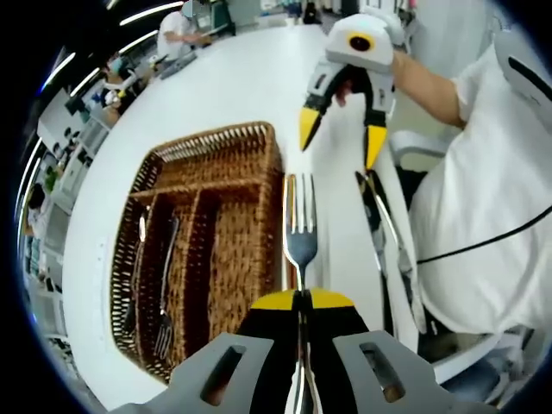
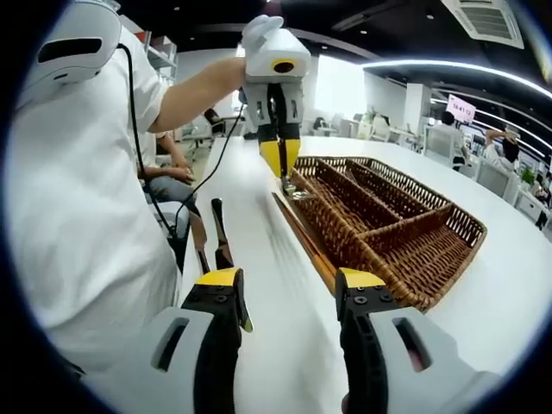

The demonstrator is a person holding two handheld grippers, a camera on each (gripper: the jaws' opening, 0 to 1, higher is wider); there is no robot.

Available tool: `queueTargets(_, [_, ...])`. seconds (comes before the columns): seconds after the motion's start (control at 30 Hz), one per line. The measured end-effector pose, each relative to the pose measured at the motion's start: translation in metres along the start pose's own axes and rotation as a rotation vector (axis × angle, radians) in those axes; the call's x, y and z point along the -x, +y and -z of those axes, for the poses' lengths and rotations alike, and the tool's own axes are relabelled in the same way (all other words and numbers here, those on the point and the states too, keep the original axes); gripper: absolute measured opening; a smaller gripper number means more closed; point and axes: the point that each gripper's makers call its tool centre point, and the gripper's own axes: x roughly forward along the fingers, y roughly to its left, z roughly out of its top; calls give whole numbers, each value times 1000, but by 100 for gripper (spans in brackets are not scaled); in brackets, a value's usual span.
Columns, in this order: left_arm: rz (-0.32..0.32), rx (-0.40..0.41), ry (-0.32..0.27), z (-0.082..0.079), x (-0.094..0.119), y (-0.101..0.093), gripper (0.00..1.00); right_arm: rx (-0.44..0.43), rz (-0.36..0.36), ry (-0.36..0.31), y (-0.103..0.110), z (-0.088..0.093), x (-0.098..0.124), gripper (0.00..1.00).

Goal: Arrange the knives, forks, and spoons in their matching storage slots by inserting each utensil handle-first until every utensil is classified and aligned in the correct compartment

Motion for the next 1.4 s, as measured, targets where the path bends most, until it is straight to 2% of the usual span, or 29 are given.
queueTargets(0.47, [-2,6,-2,0,3,18,1,-1,11,-10,-6,-3,0,48])
queueTargets(0.93, [-7,10,-5,0,6,34,1,-14,45,-16,-14,-5,0,56])
queueTargets(1.4, [-19,12,-9,-3,12,56,1,-46,122,-28,-31,-8,6,65])
